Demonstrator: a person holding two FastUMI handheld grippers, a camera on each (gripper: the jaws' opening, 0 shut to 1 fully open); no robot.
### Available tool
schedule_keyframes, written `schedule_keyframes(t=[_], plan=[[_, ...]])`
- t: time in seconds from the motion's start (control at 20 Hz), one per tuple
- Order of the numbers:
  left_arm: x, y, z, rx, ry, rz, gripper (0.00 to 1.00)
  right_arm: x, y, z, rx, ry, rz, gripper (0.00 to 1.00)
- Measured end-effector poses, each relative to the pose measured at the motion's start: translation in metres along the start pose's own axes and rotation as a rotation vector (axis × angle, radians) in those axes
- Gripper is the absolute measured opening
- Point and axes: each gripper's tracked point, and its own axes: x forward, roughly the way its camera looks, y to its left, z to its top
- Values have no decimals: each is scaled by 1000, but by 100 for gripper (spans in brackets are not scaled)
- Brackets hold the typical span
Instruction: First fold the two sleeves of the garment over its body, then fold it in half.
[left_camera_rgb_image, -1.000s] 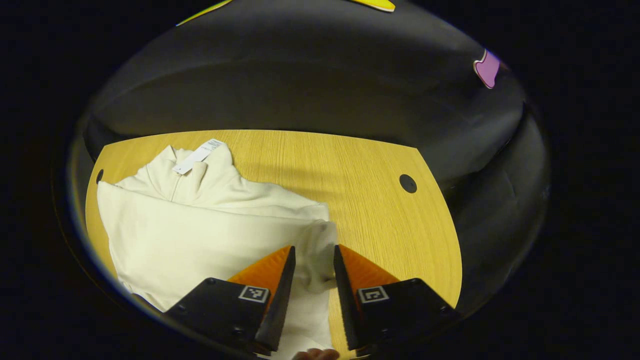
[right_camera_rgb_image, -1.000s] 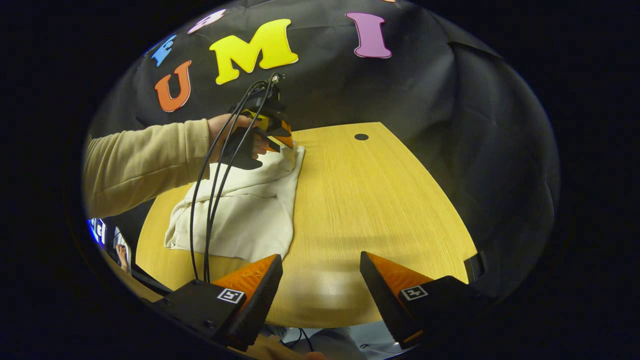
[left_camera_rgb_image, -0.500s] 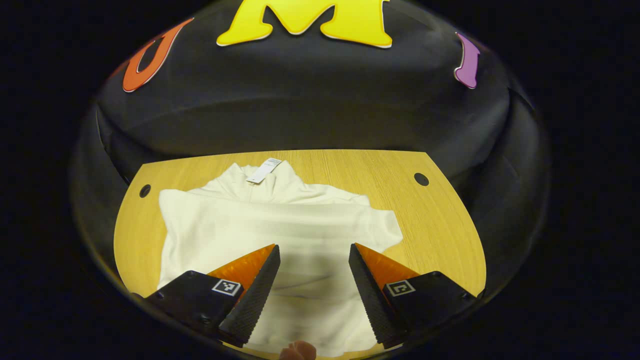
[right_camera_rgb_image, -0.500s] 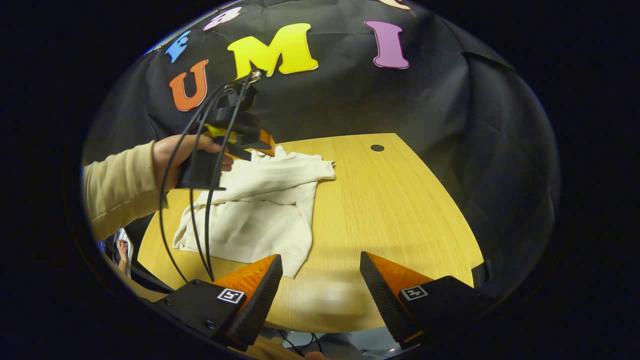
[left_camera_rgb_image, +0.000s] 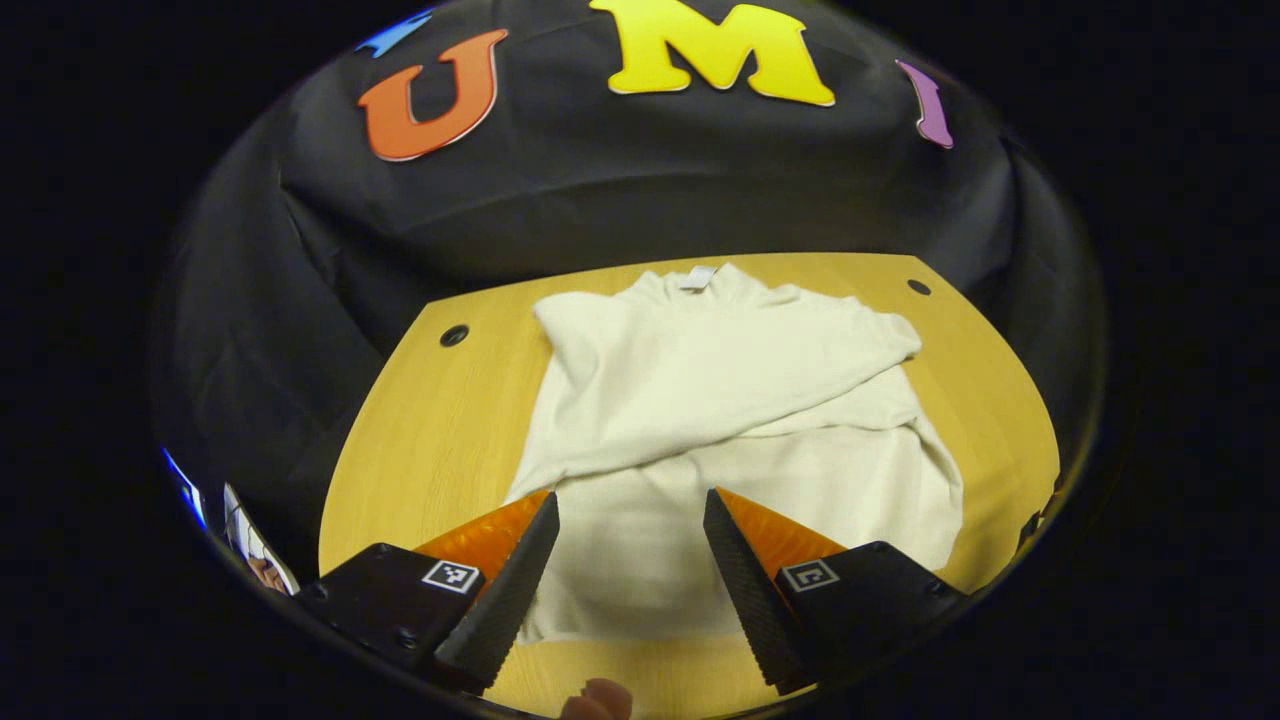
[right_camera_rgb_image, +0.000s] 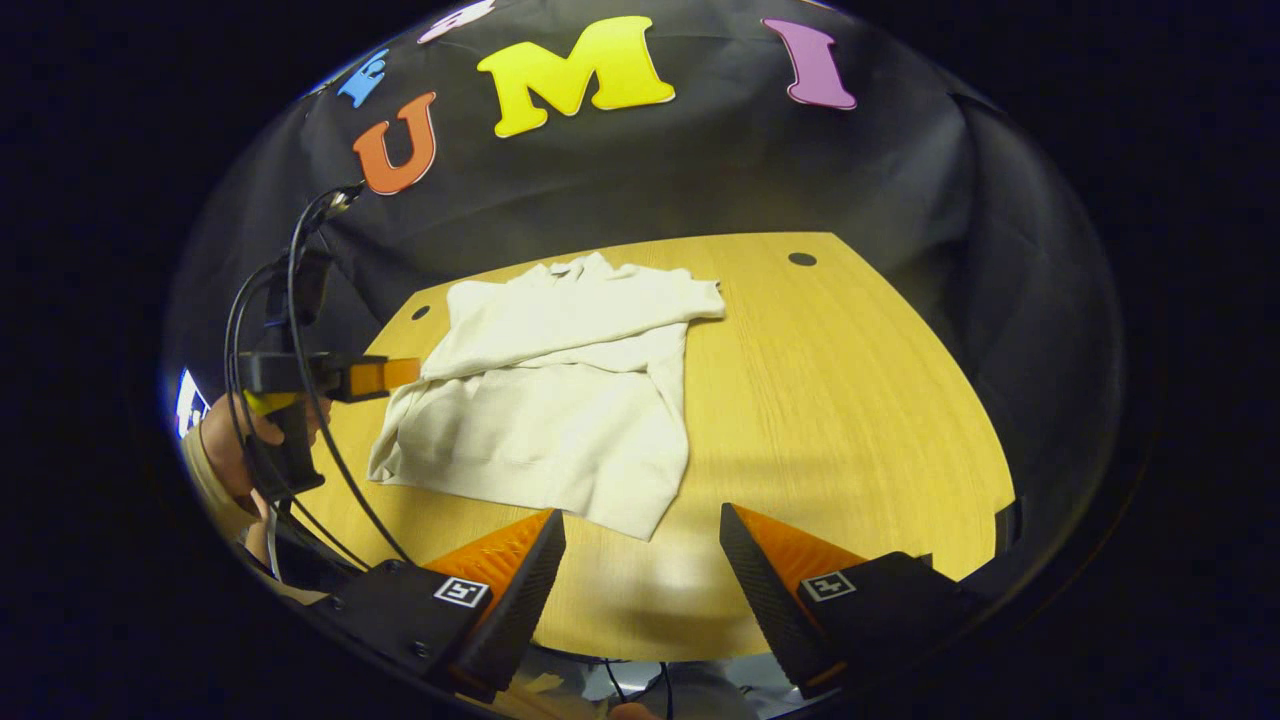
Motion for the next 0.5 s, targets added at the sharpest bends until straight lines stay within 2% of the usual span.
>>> schedule_keyframes(t=[0.05, 0.1, 0.3, 0.4, 0.45, 0.5], plan=[[-1, 11, -10, -11, 16, 20, 93, 6, 2, -5, 14, 32, -9, 97], [-3, 19, -19, -23, 27, 36, 93, 11, 7, -9, 19, 56, -11, 93], [-11, 36, -44, -78, 73, 68, 94, 33, 22, -6, -20, 103, -24, 96], [-10, 41, -58, -100, 108, 79, 94, 52, 27, -11, 18, 145, -32, 94], [4, 54, -67, -113, 127, 76, 94, 60, 29, -13, 44, 172, -41, 97], [1, 47, -74, -133, 138, 70, 94, 70, 25, -16, 61, 197, -68, 94]])
